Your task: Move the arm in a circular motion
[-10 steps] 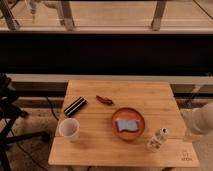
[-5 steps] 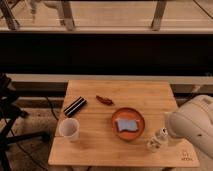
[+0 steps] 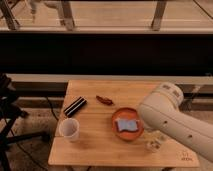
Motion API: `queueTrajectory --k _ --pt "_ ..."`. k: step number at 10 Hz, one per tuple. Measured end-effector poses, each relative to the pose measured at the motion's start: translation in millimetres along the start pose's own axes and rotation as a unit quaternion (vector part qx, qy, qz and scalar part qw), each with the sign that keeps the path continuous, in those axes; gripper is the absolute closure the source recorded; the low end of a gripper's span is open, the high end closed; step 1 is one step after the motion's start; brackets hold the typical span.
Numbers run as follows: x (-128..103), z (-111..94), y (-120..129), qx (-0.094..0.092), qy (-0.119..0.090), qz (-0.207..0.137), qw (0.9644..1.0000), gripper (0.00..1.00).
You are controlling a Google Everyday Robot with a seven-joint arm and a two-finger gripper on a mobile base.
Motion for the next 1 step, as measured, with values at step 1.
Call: queueTrajectory --k 1 --pt "-5.1 1.8 -14.0 0.000 -0.006 -0.011 0.9999 0.20"
